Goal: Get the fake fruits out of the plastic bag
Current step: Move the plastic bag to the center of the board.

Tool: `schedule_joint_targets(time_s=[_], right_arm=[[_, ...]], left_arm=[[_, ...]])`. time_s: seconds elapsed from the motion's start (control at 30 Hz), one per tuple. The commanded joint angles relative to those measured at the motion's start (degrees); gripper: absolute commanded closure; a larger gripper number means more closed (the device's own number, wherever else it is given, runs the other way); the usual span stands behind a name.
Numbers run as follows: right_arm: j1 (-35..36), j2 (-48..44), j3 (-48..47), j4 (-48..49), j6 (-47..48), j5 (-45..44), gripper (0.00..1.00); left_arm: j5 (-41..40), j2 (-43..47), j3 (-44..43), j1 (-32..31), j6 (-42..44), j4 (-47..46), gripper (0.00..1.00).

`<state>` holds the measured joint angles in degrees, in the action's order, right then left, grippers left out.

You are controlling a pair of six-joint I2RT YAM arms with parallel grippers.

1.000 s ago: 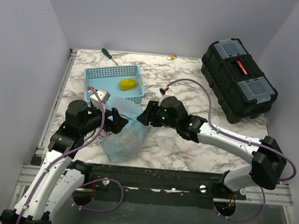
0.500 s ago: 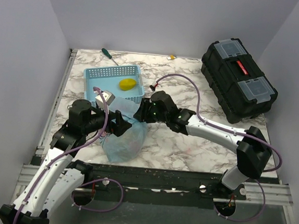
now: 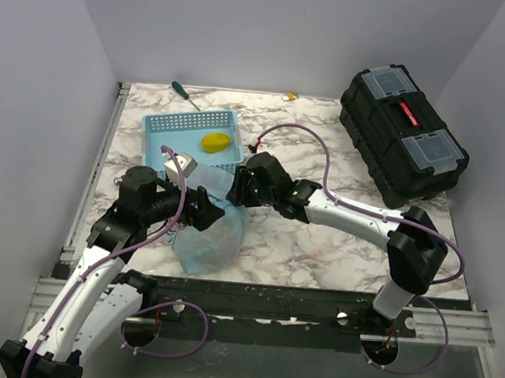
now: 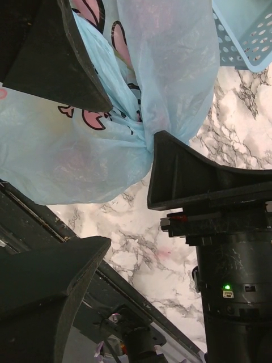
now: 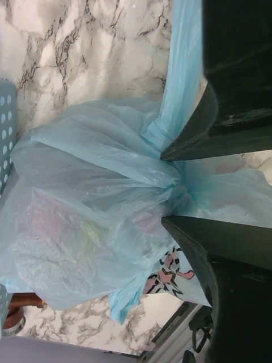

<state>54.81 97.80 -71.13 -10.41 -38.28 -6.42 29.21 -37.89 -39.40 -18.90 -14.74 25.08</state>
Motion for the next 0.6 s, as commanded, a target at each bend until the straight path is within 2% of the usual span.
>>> schedule_joint_targets(time_s=[0.0,0.13,0.43,0.57], right_arm=[[0.5,2.5,-2.8,-2.8,0.8,-2.8,0.53],[0.6,2.5,-2.3,-3.6,-0.2,-5.8,0.62],[0.6,-4.2,4.3,-4.0,-5.4,-16.9,0.98],[0.5,-7.8,7.1,-6.7,-8.0,-23.0,0.99]], left_arm=[[2.0,-0.3,0.4,-0.5,0.5,-1.3,0.11],[2.0,-0.3,0.5,-0.6,0.5,-1.3,0.11],[1.8,-0.2,0.4,-0.8,0.5,-1.3,0.11],[1.3,-0.2,0.4,-0.9,0.5,-1.1,0.11]])
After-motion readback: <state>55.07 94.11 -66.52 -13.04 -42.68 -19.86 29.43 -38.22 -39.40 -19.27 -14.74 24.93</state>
